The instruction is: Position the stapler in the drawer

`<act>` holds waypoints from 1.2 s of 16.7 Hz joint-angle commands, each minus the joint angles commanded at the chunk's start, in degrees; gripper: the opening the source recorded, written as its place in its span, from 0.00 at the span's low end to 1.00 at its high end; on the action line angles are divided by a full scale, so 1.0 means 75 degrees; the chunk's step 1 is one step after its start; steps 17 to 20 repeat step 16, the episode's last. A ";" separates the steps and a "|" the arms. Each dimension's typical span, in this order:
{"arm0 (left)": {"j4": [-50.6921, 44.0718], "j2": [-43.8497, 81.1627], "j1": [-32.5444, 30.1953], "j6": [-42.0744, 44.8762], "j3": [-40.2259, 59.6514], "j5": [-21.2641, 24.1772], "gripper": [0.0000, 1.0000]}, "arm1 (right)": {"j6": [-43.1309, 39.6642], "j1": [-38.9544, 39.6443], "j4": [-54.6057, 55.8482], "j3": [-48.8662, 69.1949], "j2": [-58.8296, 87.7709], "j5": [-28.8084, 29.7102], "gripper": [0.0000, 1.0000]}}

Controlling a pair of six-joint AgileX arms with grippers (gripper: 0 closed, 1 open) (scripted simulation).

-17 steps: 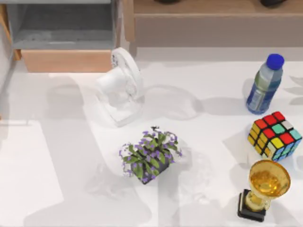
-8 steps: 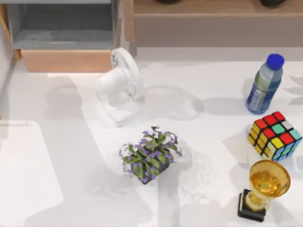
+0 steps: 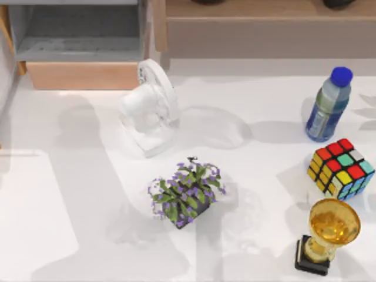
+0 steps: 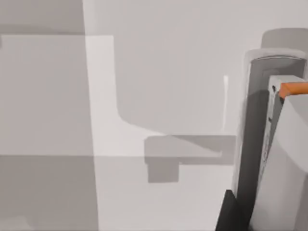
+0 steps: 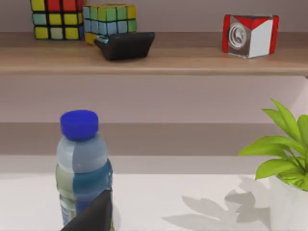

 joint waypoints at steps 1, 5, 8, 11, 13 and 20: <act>0.0000 0.0000 0.0000 0.0000 0.0000 0.0000 0.30 | 0.0000 0.0000 0.0000 0.0000 0.0000 0.0000 1.00; 0.0000 0.0000 0.0000 0.0000 0.0000 0.0000 0.60 | 0.0000 0.0000 0.0000 0.0000 0.0000 0.0000 1.00; 0.0000 0.0000 0.0000 0.0000 0.0000 0.0000 0.83 | 0.0000 0.0000 0.0000 0.0000 0.0000 0.0000 1.00; 0.0000 0.0000 0.0000 0.0000 0.0000 0.0000 1.00 | 0.0000 0.0000 0.0000 0.0000 0.0000 0.0000 1.00; 0.0000 0.0000 0.0000 0.0000 0.0000 0.0000 1.00 | 0.0000 0.0000 0.0000 0.0000 0.0000 0.0000 1.00; 0.0000 0.0000 0.0000 0.0000 0.0000 0.0000 1.00 | 0.0000 0.0000 0.0000 0.0000 0.0000 0.0000 1.00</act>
